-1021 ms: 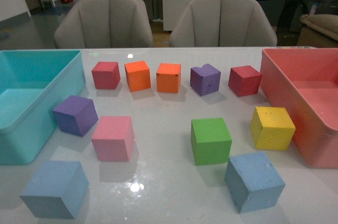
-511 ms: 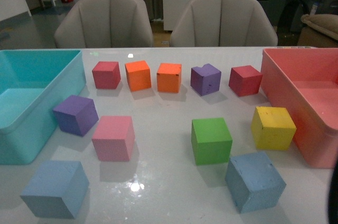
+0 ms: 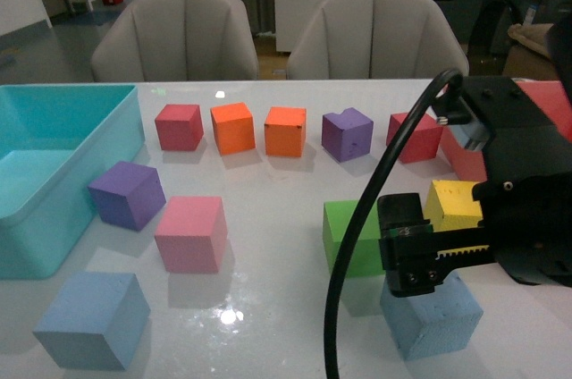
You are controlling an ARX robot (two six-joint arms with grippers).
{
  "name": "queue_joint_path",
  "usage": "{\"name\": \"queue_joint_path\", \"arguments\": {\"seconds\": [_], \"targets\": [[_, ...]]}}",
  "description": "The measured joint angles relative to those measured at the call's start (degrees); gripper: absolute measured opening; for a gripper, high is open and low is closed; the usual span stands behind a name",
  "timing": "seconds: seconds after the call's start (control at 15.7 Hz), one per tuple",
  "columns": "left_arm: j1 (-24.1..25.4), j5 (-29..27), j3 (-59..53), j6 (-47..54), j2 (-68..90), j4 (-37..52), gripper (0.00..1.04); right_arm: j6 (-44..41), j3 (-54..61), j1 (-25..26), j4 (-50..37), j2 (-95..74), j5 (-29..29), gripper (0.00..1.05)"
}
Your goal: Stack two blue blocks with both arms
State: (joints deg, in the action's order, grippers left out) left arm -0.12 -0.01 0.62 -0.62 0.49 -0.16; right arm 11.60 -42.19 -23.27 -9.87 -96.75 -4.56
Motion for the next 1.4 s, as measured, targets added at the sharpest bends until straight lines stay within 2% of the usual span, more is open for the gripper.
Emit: {"name": "queue_joint_path", "arguments": {"seconds": [0.32,0.96,1.02,1.21,1.28,1.4], "targets": [[0.0,0.0,0.0,0.0,0.0,0.0,0.98,2.4,-0.3,-0.6,0.3,-4.3,-0.4,0.98],[0.0,0.0,0.0,0.0,0.0,0.0,0.98,2.6,-0.2,0.8,-5.8,-14.7,0.5,0.98],[0.0,0.0,0.0,0.0,0.0,0.0,0.98,2.6,0.1,0.8,-6.4,-14.8,0.5,0.95],[0.0,0.0,0.0,0.0,0.0,0.0,0.98,2.6,1.1,0.8,-6.7,-14.0,0.5,0.61],[0.0,0.0,0.0,0.0,0.0,0.0,0.98,2.6,1.8,0.8,-6.2,-12.6,0.5,0.54],[0.0,0.0,0.0,0.0,0.0,0.0,0.98,2.5,4.2,0.8,-6.4,-7.1,0.0,0.48]]}}
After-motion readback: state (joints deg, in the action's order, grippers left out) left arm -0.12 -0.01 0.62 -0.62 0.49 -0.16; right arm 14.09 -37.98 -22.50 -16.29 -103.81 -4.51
